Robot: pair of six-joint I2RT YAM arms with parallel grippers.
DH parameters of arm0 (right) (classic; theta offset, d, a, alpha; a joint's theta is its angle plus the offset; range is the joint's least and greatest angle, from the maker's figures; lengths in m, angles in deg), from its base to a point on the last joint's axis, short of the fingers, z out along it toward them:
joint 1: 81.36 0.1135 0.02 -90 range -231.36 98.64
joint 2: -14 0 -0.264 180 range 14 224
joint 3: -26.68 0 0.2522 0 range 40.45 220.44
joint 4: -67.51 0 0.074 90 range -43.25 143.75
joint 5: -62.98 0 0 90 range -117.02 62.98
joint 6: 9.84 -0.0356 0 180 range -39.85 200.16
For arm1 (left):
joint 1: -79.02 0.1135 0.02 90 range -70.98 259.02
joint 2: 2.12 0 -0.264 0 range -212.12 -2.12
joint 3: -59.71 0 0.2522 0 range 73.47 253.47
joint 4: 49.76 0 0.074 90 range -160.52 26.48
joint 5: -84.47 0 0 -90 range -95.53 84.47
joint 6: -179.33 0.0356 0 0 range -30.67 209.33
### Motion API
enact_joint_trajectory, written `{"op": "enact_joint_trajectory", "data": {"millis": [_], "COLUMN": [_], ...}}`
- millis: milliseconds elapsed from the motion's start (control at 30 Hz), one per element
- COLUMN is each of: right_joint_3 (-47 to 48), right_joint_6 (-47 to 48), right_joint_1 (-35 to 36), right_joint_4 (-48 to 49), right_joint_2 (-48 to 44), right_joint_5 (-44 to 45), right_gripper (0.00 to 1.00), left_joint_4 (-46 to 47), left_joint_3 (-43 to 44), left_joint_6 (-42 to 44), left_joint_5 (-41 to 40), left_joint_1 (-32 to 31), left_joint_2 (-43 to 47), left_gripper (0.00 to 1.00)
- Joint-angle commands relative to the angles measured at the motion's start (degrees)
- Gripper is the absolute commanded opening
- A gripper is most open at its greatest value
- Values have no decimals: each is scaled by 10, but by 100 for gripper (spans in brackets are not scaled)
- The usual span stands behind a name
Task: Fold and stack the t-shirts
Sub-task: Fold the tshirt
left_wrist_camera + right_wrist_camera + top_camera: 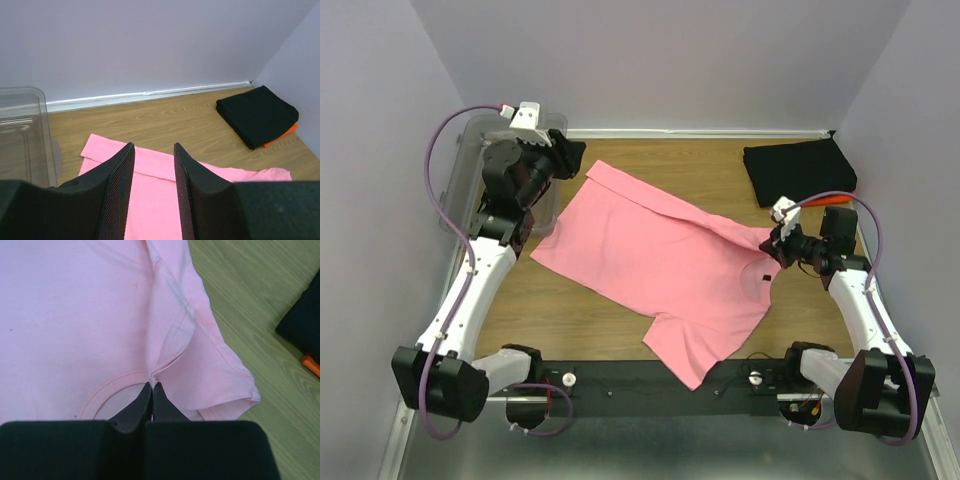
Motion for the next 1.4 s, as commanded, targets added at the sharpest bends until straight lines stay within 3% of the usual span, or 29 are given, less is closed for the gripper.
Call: {"op": "enact_joint_trajectory", "data": {"millis": [0, 567, 967, 1100, 1167, 1233, 1367], "right_joint_3": [-1, 11, 20, 24, 22, 16, 47], "right_joint_6": [29, 59, 56, 170, 186, 200, 173], "right_joint_1": [-2, 25, 44, 72, 102, 142, 158], "right_joint_4": [-36, -66, -70, -174, -196, -215, -223], "right_joint_2": [-4, 13, 13, 13, 26, 38, 61], "right_joint_5": [-40, -65, -72, -91, -61, -37, 6], "right_gripper": [4, 4, 4, 9, 11, 21, 81], "left_joint_4": [-32, -73, -71, -70, -67, -64, -57], "left_joint_3": [-33, -155, -199, -211, -215, -224, -239], "left_joint_6": [23, 56, 62, 65, 66, 66, 69], "left_joint_5": [14, 2, -5, -12, -13, -14, -18], "left_joint_1": [5, 4, 4, 4, 4, 4, 4], "left_joint_2": [40, 172, 199, 204, 206, 208, 212], "left_gripper": [45, 45, 46, 46, 46, 46, 46]}}
